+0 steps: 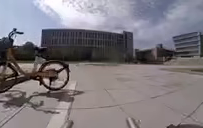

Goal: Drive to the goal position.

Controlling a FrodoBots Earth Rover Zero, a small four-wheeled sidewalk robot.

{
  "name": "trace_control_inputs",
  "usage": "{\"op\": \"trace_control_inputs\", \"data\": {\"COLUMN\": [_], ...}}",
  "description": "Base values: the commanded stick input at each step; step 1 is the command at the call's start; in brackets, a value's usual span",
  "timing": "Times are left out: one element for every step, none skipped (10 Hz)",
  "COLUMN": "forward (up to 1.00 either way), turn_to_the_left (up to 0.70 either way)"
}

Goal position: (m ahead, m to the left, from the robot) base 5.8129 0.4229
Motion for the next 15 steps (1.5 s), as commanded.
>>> {"op": "trace_control_inputs", "data": {"forward": [0.70,0.70,0.70,0.70,0.70,0.70,0.70,0.70,0.70,0.70,0.70,0.70,0.70,0.70,0.70], "turn_to_the_left": [0.00,0.00,0.00,0.00,0.00,0.00,0.00,0.00,0.00,0.00,0.00,0.00,0.00,0.00,0.00]}}
